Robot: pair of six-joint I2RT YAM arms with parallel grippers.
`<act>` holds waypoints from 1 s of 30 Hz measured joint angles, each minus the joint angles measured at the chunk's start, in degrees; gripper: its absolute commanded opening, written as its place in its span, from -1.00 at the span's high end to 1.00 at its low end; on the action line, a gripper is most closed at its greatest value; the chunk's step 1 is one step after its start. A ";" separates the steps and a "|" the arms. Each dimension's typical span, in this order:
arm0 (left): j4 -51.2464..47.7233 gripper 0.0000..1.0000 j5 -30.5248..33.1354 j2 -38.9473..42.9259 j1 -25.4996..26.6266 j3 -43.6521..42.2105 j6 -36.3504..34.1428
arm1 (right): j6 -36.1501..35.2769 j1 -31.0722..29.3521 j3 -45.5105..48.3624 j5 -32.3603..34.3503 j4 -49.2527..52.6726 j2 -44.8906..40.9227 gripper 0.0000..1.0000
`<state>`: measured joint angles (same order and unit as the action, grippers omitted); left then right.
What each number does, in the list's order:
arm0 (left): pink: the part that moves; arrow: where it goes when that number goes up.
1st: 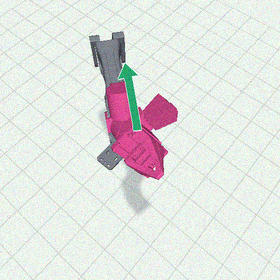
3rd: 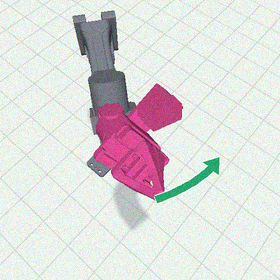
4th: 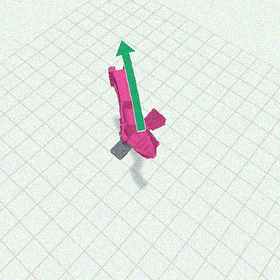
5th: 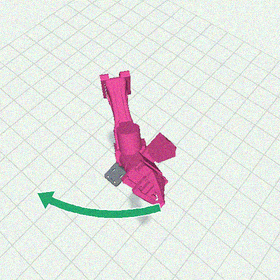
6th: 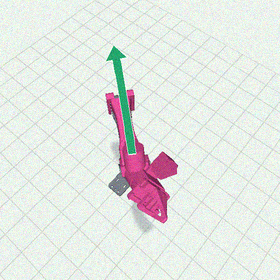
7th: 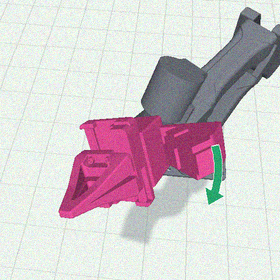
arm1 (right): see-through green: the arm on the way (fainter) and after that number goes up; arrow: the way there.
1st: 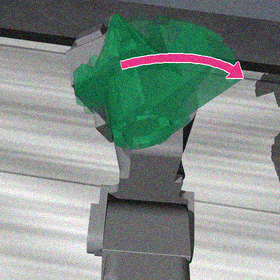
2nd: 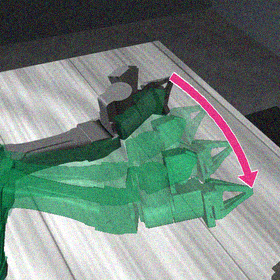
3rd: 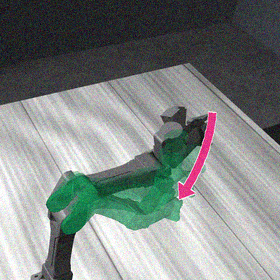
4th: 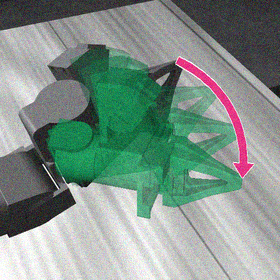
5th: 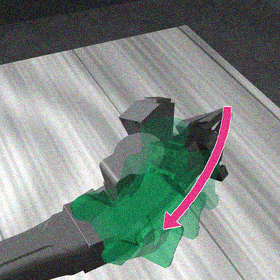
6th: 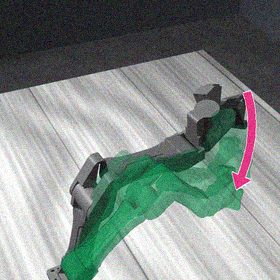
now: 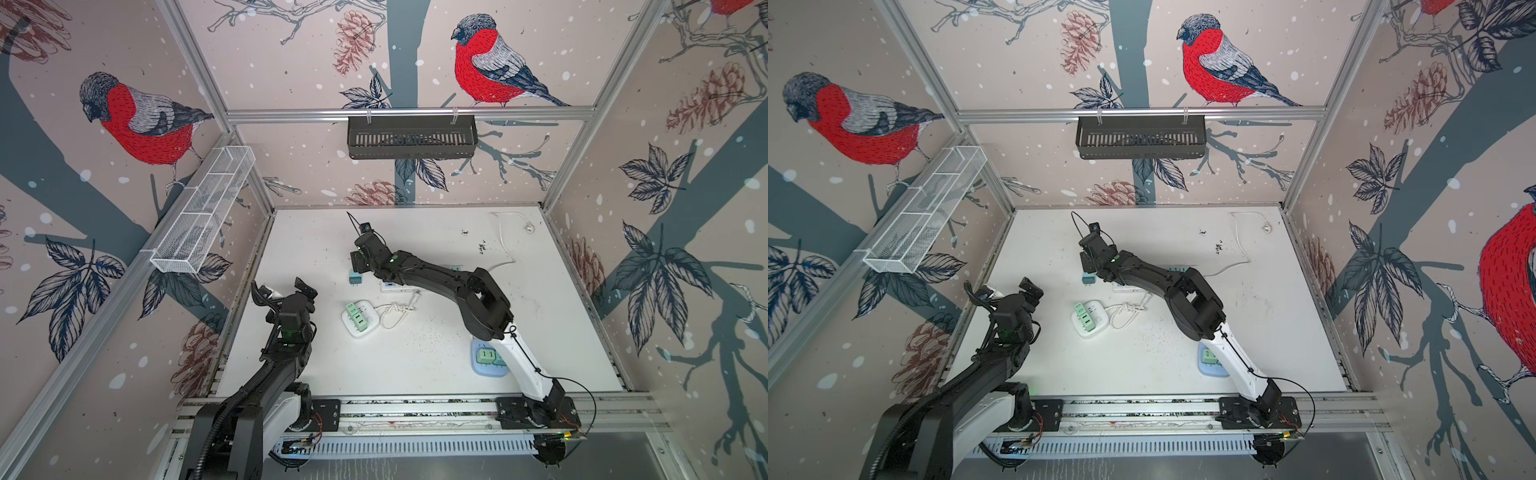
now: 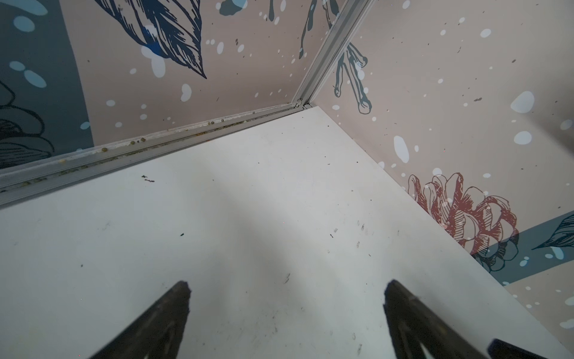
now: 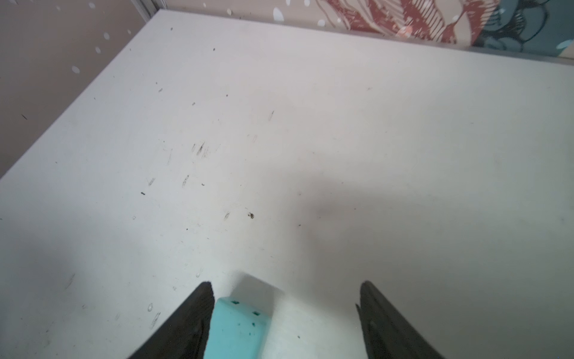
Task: Insert the plug
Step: 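Close the right gripper on the teal adapter and lift it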
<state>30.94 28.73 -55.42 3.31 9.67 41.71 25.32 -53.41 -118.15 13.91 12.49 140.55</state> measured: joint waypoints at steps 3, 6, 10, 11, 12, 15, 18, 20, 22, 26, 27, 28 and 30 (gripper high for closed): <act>-0.11 -0.94 -0.04 1.62 -0.04 -0.85 0.90 | 0.00 -1.27 -3.93 -0.22 2.62 3.13 -0.49; -0.13 -0.94 -0.02 2.80 -0.04 -1.62 1.40 | 0.00 -2.36 -4.46 -0.07 3.61 4.39 -0.50; -0.11 -0.94 -0.04 3.06 -0.04 -1.92 1.51 | 0.22 -3.15 -4.55 1.01 4.39 5.66 -0.49; -0.11 -0.94 -0.07 3.06 -0.04 -1.95 1.51 | 0.24 -3.17 -4.66 1.33 4.66 5.95 -0.48; -0.09 -0.94 -0.09 3.06 -0.04 -1.95 1.51 | 0.26 -3.19 -4.81 1.75 4.96 6.29 -0.47; -0.02 -0.93 -0.20 3.06 -0.04 -1.99 1.46 | 0.39 -3.48 -4.83 3.28 5.62 6.86 -0.43; 0.04 -0.93 -0.24 2.97 -0.04 -1.99 1.46 | 0.39 -3.98 -4.83 4.81 5.86 7.02 -0.33; 0.07 -0.93 -0.28 2.93 -0.04 -1.99 1.44 | 0.39 -4.26 -4.83 5.64 5.86 7.28 -0.27; 0.07 -0.93 -0.46 2.91 -0.04 -1.99 1.40 | 0.66 -4.33 -4.83 5.95 5.64 7.78 -0.24; 0.09 -0.93 -0.72 2.78 -0.04 -1.99 1.31 | 0.35 -4.48 -5.81 6.05 4.42 8.83 -0.18; 0.11 -0.93 -0.83 2.67 -0.04 -1.99 1.31 | 0.35 -4.52 -6.10 6.12 4.07 9.14 -0.15; 0.13 -0.94 -1.05 2.54 -0.04 -1.99 1.31 | 0.33 -4.57 -6.21 6.23 3.82 9.27 -0.12; 0.13 -0.93 -1.49 2.23 -0.04 -1.99 1.31 | 0.17 -4.66 -6.23 6.34 3.45 9.40 -0.02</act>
<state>31.07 27.24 -53.19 3.27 7.68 43.03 25.50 -58.06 -124.38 20.25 15.94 149.95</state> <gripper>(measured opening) 0.967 0.550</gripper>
